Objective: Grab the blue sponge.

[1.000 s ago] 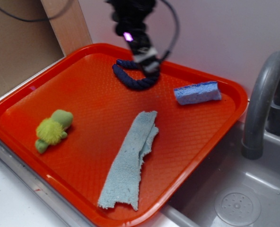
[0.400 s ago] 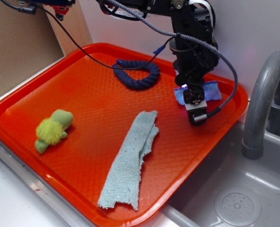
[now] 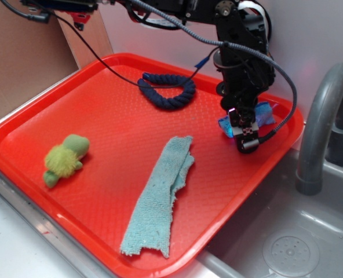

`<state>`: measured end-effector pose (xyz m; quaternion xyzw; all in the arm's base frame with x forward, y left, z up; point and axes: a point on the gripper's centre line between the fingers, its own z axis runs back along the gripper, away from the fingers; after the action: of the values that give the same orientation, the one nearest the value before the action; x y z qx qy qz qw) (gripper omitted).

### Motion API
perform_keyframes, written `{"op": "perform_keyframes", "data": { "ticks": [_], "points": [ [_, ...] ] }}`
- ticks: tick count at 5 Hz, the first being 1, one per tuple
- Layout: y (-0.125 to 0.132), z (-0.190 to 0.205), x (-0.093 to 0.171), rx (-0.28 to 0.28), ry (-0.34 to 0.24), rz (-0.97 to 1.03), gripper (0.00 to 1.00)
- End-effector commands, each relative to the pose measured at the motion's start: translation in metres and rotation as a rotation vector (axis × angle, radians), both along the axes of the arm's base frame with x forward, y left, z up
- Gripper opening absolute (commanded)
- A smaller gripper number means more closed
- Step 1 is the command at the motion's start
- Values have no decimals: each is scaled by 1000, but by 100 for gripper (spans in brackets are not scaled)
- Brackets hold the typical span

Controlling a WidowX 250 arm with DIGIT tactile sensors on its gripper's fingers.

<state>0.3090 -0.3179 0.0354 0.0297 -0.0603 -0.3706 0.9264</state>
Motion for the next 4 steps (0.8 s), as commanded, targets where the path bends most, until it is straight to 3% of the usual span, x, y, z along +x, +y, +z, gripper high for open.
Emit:
{"op": "perform_keyframes", "data": {
  "ticks": [1, 2, 3, 4],
  "points": [
    [19, 44, -11, 58, 35, 140, 0],
    [41, 90, -24, 63, 32, 261, 0],
    [65, 111, -40, -3, 24, 340, 0],
    [98, 127, -61, 15, 27, 428, 0]
  ]
}}
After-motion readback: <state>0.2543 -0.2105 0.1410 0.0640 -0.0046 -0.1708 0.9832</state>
